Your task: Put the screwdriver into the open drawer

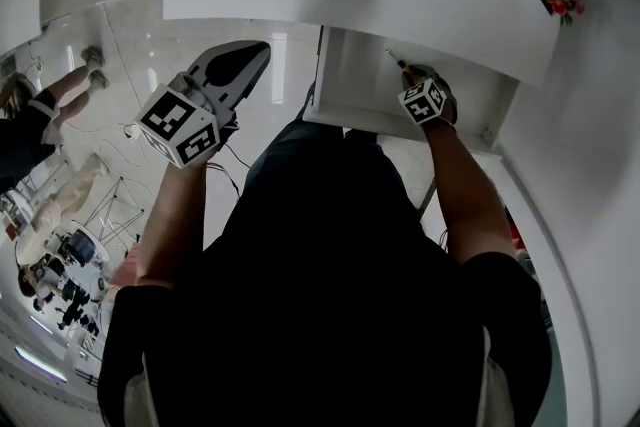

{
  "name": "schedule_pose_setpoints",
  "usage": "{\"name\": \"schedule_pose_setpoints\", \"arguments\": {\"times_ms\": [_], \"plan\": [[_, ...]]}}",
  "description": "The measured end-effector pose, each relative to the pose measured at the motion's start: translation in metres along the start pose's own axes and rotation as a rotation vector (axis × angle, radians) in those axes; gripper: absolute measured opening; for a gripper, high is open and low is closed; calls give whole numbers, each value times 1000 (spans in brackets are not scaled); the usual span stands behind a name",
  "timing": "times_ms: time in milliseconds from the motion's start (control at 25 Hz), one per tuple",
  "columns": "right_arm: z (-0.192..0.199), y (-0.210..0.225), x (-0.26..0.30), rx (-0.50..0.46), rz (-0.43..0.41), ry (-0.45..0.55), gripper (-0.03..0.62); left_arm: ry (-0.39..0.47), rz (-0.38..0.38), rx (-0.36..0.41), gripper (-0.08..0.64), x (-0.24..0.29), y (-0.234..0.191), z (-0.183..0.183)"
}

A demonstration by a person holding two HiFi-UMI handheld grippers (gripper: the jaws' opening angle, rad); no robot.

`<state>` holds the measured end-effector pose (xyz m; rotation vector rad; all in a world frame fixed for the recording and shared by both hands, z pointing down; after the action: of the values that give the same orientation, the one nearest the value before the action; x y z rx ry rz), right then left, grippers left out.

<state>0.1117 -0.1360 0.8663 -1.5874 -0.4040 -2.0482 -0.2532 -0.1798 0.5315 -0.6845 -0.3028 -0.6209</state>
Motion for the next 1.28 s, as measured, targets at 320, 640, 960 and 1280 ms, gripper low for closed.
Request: {"name": "schedule_pose_setpoints", "arguments": {"times_ms": [320,640,960,1280], "plan": [[3,8,-7,-4,-25,10,121,3,-7,1,15,0,6,-1],[8,11,-18,-1,-22,28,127,13,-7,18,15,0,19,-2],[4,12,-47,12,-2,79,127,33,-8,36,15,-6,39,-10],[-4,16,-90,47,34,165,127,71,5,72,15,-10,66,-12]]}}
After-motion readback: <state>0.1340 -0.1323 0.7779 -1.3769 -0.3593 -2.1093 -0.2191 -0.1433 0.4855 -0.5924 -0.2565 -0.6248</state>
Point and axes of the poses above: the fingertips, and each gripper's own axes: x forward along the fingers, y to its right, z out of its underside, the point moved 9 cm from there along -x, backward along the fingers, and after that the axes turned 10 degrees about z, right-handed, at the moved point
